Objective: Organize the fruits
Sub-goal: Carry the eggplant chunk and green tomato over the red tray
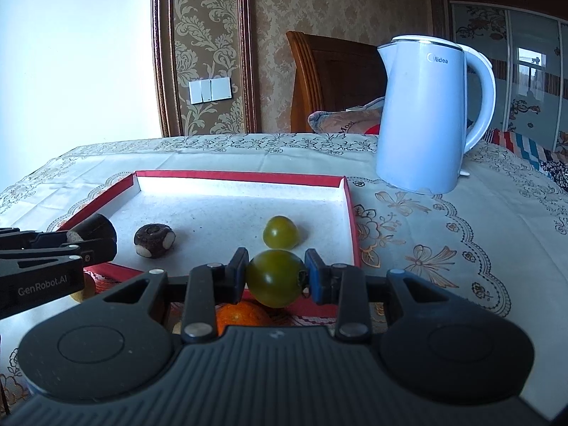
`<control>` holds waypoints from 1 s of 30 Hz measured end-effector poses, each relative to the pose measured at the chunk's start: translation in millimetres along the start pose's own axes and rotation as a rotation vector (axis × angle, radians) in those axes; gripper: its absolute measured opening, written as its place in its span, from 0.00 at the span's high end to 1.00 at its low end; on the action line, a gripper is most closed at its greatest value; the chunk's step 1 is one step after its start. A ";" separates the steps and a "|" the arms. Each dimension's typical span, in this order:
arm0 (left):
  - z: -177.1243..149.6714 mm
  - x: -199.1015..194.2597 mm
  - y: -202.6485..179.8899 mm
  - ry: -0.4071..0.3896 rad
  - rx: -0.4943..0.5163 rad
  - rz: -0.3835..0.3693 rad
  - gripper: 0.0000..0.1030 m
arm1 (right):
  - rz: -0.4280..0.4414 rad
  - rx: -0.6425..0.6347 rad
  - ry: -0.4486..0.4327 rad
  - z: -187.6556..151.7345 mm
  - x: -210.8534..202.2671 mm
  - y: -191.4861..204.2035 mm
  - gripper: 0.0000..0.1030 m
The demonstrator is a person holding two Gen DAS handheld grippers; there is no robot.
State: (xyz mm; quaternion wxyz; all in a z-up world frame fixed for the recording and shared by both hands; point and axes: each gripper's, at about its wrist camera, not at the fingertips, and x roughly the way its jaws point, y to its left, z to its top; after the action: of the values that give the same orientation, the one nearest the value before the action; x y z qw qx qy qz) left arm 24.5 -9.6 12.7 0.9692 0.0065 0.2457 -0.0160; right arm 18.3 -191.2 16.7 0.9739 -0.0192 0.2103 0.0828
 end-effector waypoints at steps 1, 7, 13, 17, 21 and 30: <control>0.6 1.5 -0.5 0.001 0.001 0.003 0.68 | -0.004 -0.002 0.000 0.6 1.3 -0.3 0.69; 2.5 10.3 -2.0 0.022 0.004 0.020 0.68 | -0.016 0.002 0.010 8.9 14.4 -3.0 0.69; 5.6 18.8 -2.9 0.042 -0.002 0.021 0.68 | -0.022 0.002 0.040 13.2 30.4 -3.4 0.69; 9.6 26.0 -5.1 0.048 0.004 0.025 0.68 | -0.024 -0.005 0.056 15.6 38.6 -1.3 0.69; 13.2 35.5 -8.3 0.061 0.014 0.032 0.68 | -0.034 -0.005 0.072 18.6 48.1 -1.6 0.69; 25.2 54.6 -13.0 0.058 0.025 0.053 0.68 | -0.049 0.002 0.095 29.4 71.3 -0.8 0.69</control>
State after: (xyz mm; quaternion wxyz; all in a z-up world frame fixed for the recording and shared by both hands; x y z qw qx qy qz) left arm 84.0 -24.6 8.7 0.9615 0.0254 0.2734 0.0071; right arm 94.4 -178.9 14.0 0.9647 -0.0274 0.2556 0.0576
